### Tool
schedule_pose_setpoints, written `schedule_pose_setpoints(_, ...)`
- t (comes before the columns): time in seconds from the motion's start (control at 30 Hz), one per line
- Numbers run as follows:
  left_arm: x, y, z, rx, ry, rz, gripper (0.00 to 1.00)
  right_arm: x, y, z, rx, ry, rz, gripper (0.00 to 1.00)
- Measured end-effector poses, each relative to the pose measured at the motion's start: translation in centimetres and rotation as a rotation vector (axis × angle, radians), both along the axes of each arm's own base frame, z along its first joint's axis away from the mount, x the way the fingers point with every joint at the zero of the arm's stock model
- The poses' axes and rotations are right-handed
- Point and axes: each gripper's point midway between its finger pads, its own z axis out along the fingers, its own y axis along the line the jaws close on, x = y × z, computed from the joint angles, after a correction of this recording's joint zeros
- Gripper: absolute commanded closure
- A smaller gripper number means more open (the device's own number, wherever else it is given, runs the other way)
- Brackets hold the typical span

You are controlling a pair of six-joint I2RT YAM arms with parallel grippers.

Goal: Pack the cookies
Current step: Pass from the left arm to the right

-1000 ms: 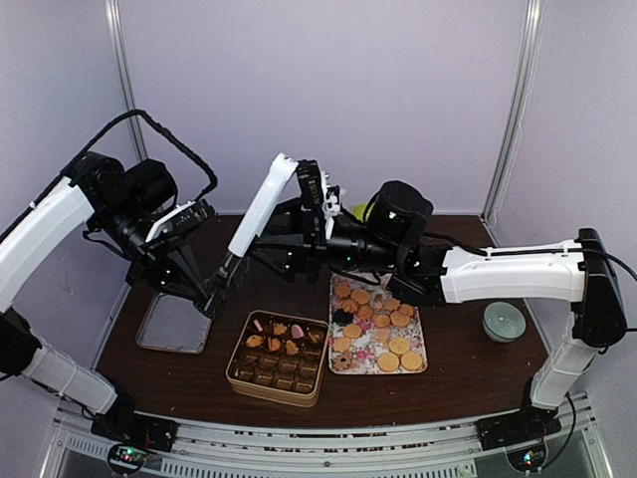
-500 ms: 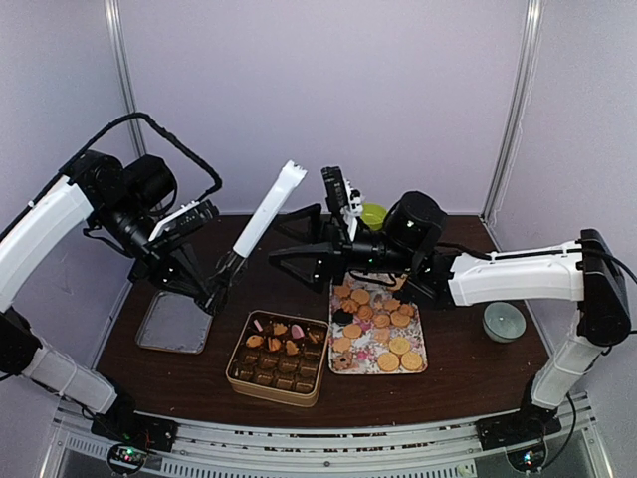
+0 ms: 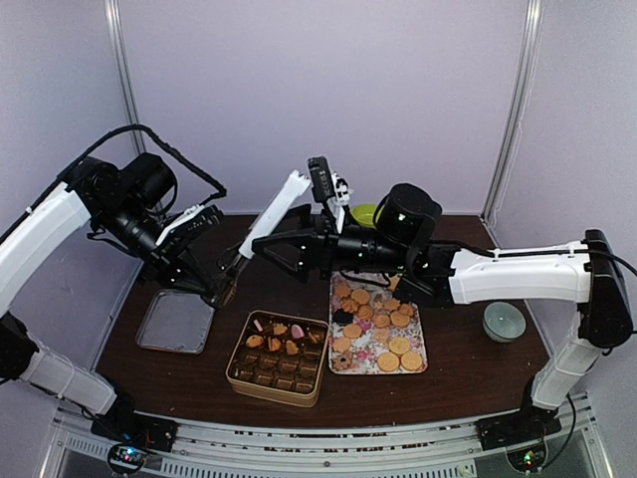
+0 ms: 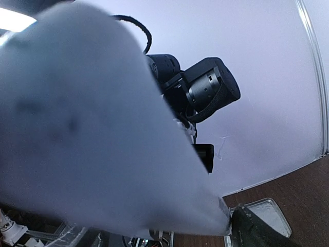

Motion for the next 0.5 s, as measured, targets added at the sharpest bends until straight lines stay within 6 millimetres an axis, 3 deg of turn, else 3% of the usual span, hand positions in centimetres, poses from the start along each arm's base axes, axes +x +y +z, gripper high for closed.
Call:
schedule_pose_setpoints(0.23, 0.0, 0.0, -0.1, -0.001, 0.001, -0.001, 1.00, 0.7, 0.5, 1.0, -0.001, 0.024, -0.061, 0.41)
schedule_pose_setpoints(0.5, -0.1, 0.0, -0.4, 0.006, 0.013, -0.001, 1.00, 1.3, 0.7, 0.5, -0.030, 0.034, -0.098, 0.45)
